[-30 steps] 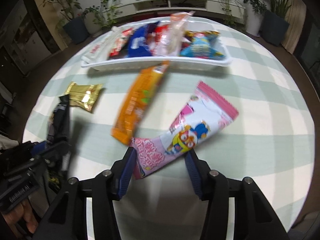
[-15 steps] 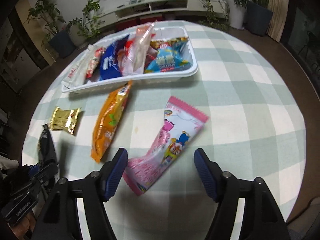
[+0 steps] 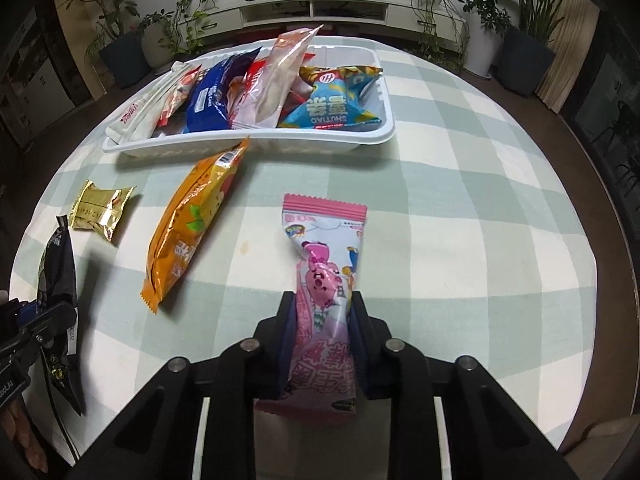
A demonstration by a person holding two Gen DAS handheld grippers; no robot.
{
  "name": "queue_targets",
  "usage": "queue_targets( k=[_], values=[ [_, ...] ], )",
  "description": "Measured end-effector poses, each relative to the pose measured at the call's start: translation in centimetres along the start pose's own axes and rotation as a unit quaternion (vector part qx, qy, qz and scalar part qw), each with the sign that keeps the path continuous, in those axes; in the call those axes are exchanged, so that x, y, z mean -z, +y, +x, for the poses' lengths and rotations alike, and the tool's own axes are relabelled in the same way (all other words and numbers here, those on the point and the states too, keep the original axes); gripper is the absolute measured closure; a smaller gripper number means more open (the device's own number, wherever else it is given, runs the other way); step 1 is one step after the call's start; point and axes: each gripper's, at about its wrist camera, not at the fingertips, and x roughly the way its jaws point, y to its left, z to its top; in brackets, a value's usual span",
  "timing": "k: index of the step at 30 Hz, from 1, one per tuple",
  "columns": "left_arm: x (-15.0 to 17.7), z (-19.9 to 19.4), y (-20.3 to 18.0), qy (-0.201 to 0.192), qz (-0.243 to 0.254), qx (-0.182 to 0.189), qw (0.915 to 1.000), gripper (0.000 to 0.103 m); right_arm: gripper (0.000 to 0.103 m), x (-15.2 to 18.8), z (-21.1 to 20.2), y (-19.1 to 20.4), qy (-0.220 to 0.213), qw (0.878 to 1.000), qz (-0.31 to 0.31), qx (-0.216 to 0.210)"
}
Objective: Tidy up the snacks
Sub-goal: 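Carry the black bag with the left tool while the right tool carries the pink packet into the tray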
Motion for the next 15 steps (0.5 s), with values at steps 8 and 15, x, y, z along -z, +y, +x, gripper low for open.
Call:
queue_targets(
  k=[8,15],
  values=[
    [-0.8,-1.4,0.0,-0.016,-0.005,0.009,0.9998,0.081,0.085,0.2,-3.1,-2.0,-0.046,0.998,0.037,-0.027],
    [-2.7,-3.4,0.4,-0.038,-0.012,0.021,0.9990,0.081,0.085,-1.4,-6.4,-5.0,-0.089,0.991,0.079,-0.057]
  ],
)
